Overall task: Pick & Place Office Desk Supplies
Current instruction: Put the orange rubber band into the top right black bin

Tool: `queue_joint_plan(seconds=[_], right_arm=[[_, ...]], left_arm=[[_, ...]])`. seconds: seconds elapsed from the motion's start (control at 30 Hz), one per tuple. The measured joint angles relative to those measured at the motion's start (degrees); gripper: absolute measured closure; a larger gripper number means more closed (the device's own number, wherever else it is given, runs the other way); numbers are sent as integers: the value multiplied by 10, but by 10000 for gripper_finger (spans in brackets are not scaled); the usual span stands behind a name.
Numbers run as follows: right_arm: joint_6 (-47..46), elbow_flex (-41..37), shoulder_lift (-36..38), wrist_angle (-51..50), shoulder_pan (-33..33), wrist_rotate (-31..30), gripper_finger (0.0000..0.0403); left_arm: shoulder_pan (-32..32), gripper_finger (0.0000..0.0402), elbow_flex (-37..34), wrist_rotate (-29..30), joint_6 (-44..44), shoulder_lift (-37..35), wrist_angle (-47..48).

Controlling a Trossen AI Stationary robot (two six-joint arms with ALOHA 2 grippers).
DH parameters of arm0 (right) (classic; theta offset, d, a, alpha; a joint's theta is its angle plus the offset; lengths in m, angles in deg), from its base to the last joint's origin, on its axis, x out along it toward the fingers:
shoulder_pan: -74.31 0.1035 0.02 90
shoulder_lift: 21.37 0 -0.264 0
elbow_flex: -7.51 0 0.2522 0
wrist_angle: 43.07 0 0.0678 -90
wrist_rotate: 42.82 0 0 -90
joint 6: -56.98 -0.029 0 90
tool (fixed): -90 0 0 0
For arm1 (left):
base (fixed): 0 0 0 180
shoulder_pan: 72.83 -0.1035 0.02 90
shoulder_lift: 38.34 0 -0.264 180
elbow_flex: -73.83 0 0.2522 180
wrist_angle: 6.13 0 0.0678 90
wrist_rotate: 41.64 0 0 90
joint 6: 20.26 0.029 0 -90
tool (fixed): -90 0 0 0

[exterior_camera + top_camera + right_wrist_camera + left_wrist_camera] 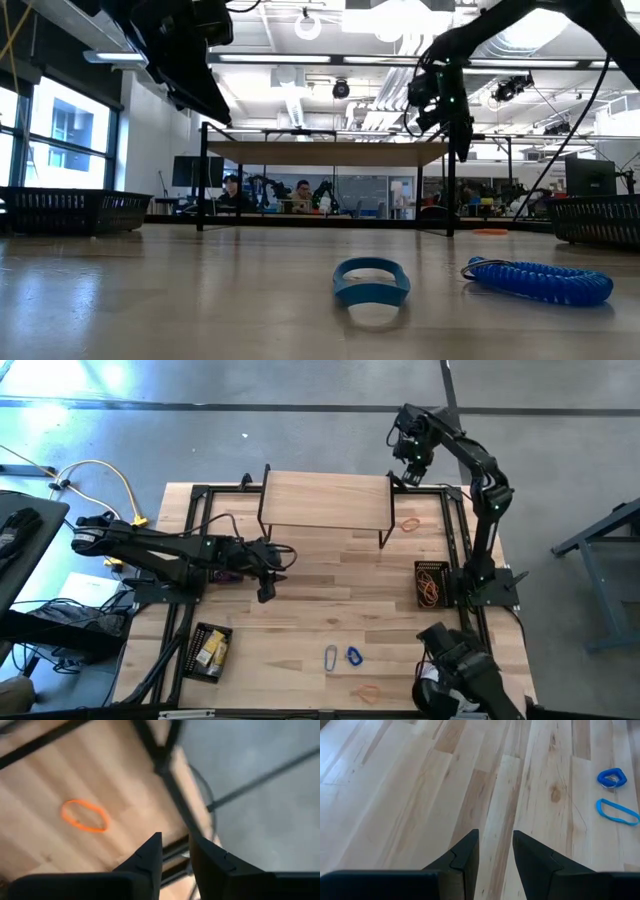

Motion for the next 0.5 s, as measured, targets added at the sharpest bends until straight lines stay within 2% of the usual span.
queue_joint_plan(seconds=[0.1, 0.5], right_arm=[[51, 0, 0, -7, 2, 24, 334], [56, 0, 1, 2, -18, 25, 372]], left_arm=[[-8, 287, 0, 0, 0, 0, 0], [-41, 287, 0, 0, 0, 0, 0]])
